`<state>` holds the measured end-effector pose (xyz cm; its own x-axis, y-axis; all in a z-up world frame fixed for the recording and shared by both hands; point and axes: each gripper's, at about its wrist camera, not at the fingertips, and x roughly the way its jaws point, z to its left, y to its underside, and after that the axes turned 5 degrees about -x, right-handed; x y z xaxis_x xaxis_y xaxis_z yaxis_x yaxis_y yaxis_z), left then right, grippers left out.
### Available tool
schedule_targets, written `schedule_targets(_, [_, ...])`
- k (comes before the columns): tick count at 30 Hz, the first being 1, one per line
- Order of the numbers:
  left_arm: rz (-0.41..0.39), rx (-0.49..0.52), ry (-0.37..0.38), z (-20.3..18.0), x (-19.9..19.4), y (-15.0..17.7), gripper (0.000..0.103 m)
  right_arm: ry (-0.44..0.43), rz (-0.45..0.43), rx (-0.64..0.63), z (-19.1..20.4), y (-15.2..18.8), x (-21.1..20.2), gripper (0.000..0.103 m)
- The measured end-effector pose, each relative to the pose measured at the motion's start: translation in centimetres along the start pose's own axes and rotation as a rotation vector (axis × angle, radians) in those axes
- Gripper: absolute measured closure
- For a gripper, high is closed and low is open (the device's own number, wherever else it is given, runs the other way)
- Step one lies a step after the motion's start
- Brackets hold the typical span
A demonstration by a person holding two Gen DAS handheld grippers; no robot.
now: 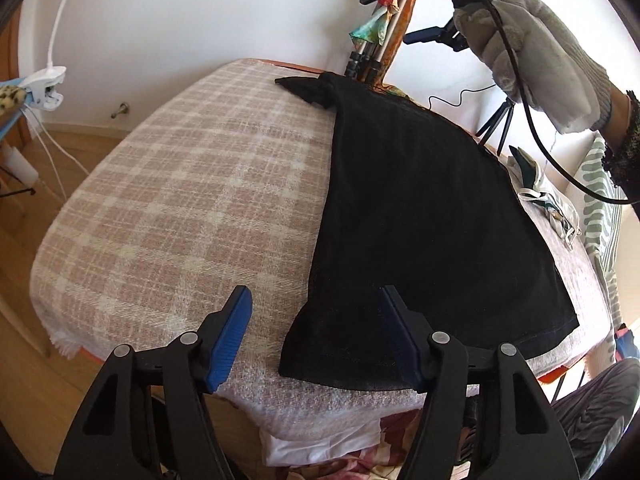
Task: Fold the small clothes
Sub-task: 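Grasp the shirt shoulder with the right gripper while the left gripper grasps the hem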
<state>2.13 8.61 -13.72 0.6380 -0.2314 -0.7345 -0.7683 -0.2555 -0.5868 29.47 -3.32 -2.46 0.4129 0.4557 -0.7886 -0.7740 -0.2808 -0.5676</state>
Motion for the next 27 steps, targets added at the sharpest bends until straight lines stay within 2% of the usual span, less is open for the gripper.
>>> schedule_targets(2, [0.020,-0.002,0.016,0.1,0.5,0.1,0.051,0.001,0.022,-0.011,0.5,-1.0,2.2,0.021])
schedule_targets(7, [0.025,0.051,0.020,-0.5,1.0,0.4,0.054,-0.006,0.085,-0.018,0.9,-2.9,8.3,0.021])
schedule_targets(9, [0.023,0.055,0.030,-0.6,1.2,0.5,0.058,-0.013,0.108,-0.009,0.8,-3.3,10.7,0.027])
schedule_targets(11, [0.020,0.057,0.035,-0.7,1.3,0.5,0.063,-0.019,0.138,0.001,0.9,-3.7,12.9,0.039])
schedule_targets(15, [0.026,0.012,0.067,-0.1,1.5,0.0,0.077,0.007,0.170,-0.023,1.5,-3.9,16.4,0.044])
schedule_targets(17, [0.035,-0.013,0.086,0.2,1.7,-0.1,0.089,0.017,0.184,-0.040,1.7,-4.0,17.9,0.050])
schedule_targets(19, [0.035,-0.025,0.091,0.4,1.9,-0.2,0.093,0.035,0.199,-0.051,1.6,-4.0,19.2,0.053])
schedule_targets(25, [0.038,-0.083,0.119,1.2,2.1,-0.4,0.098,0.069,0.194,-0.074,1.3,-4.3,20.8,0.054])
schedule_targets(27, [0.035,-0.083,0.117,1.1,2.1,-0.4,0.098,0.079,0.195,-0.091,1.2,-4.5,20.9,0.067])
